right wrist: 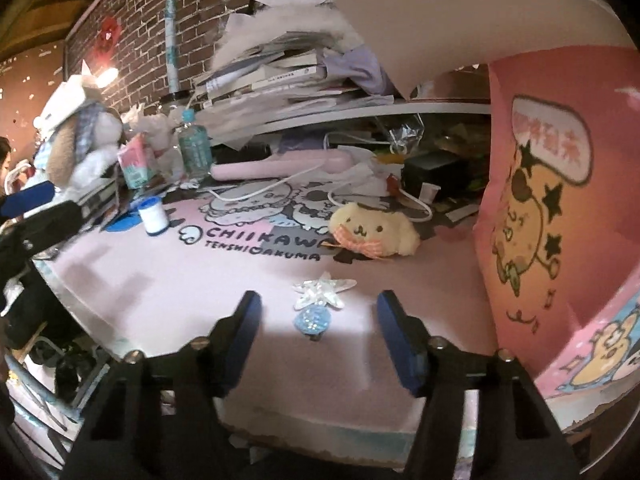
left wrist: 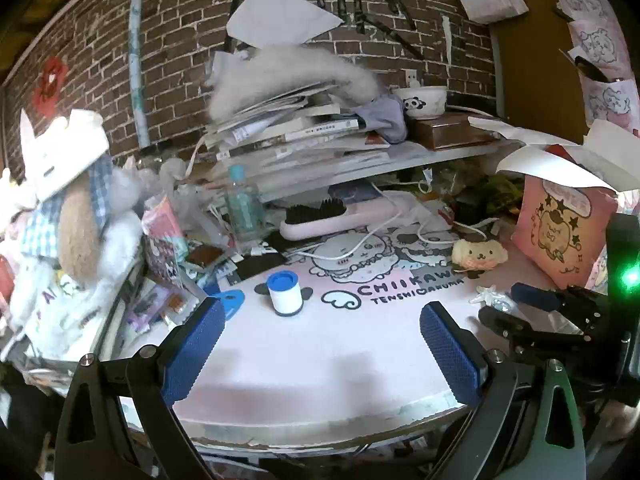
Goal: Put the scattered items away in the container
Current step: 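Lower the open right gripper onto the white star keychain charm, then close the right gripper on the star charm and lift it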
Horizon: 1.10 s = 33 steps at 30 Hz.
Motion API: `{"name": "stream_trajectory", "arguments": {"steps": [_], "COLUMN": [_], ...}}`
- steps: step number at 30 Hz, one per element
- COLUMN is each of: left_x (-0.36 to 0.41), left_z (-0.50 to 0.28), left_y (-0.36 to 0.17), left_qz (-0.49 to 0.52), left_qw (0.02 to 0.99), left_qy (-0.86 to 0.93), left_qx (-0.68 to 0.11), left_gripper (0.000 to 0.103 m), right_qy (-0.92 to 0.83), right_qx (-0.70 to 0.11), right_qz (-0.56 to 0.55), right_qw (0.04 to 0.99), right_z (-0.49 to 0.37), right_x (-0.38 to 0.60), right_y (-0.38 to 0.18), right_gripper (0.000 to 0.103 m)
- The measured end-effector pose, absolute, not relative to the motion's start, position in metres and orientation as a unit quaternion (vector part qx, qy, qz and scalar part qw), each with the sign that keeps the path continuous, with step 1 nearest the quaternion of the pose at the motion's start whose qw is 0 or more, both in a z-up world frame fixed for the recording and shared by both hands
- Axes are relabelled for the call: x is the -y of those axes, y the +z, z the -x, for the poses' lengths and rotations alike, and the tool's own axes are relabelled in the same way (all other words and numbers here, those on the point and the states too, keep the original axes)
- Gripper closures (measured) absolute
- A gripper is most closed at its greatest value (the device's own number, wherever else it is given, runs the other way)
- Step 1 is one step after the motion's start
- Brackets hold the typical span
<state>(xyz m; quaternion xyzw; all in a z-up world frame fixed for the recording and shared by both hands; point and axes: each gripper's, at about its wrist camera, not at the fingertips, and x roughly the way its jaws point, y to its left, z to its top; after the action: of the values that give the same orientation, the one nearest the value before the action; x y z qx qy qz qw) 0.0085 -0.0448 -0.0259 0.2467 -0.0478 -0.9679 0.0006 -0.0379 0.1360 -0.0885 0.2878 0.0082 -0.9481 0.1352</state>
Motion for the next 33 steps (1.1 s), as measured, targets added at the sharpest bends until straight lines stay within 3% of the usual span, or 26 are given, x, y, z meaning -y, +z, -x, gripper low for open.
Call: {"name": "stream_trajectory", "arguments": {"steps": [11,13,33], "left_x": [0.043,0.044,0.047], "left_z": [-0.006,-0.006,-0.009], "left_y": [-0.037,-0.037,-0.039], "left_qz": [-0.261,-0.261,-0.261], "left_qw": [-0.002,-0.003,0.002], "left_qy": [-0.965,-0.965,-0.965], "left_qx": [0.034,0.033,0.024], "left_gripper": [0.005,0.005,0.005], "right_qy": [-0.957,-0.957,-0.961], "right_qx": [-0.034,-0.037,-0.048], "right_qz": [-0.264,-0.261,-0.241], "right_qw": [0.116,0.118,0.125], "right_z": [0.035,0.034,0.028], "right_x": [-0.134,-0.133,-0.130], "right_y": [-0.093,-0.093,-0.083], "right_gripper": [0.071,0.079,0.079]}}
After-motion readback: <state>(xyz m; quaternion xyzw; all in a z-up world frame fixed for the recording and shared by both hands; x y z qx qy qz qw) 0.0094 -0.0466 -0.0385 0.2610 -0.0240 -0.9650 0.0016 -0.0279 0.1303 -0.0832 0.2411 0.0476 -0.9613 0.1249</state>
